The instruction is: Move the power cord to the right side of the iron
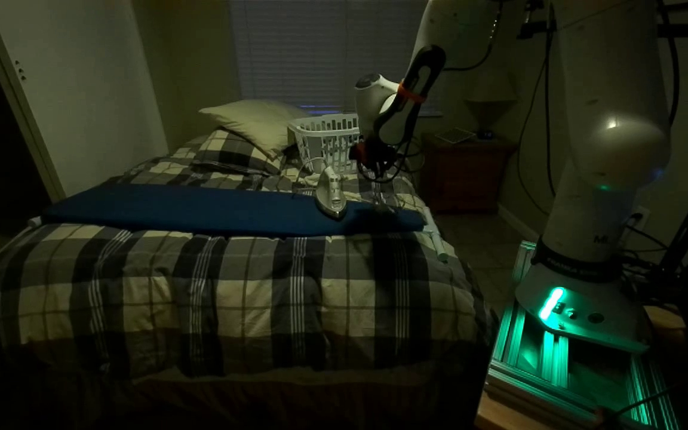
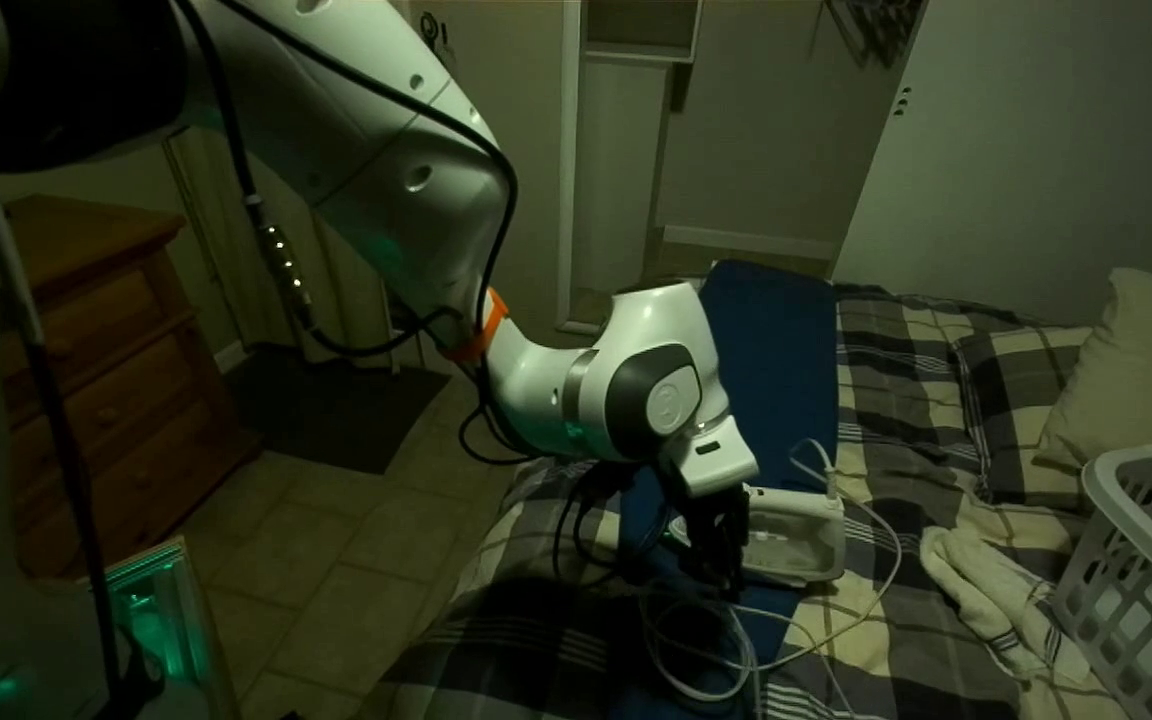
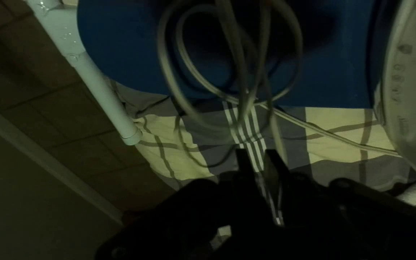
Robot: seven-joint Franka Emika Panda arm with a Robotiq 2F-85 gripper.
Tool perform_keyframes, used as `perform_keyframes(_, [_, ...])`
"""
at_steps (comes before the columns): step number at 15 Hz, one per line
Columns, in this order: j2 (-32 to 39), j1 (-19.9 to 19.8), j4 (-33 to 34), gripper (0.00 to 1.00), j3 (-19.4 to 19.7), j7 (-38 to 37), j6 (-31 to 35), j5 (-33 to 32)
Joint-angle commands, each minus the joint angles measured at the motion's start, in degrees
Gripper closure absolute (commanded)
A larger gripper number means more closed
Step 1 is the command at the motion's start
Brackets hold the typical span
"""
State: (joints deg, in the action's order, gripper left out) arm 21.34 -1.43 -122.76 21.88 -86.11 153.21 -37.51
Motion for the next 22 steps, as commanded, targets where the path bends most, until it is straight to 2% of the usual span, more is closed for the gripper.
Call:
perform_keyframes(1, [0.1,-0.7,-0.8,0.5,-0.4,0.3,3.9,1.4])
perform_keyframes(5, [-1.5,0.3,-0.9,0.23,-1.1,2.0,4.7,1.8])
perform_keyframes(8, [-6.0,-0.8,-2.4,0.02,-7.1,12.8,1.8,10.6])
perform_keyframes(10, [-8.2,0.6,-1.5,0.0,-8.8,18.5,-1.9,14.5])
perform_keyframes(13, [-11.2,2.8,0.9,0.0,-10.5,22.5,-11.8,14.1])
perform_keyframes(15, [-12.2,4.1,3.8,0.0,-11.0,20.6,-20.9,10.5])
perform_keyframes(18, [-12.2,4.6,7.4,0.0,-12.6,18.1,-29.7,7.0])
perform_keyframes(20, [-11.4,4.7,9.5,0.0,-13.6,16.9,-33.5,4.5])
perform_keyframes(21, [-12.2,3.4,7.5,0.0,-14.0,18.8,-30.4,7.0])
perform_keyframes(22, [-12.2,3.5,8.1,0.0,-14.3,18.3,-31.7,6.2])
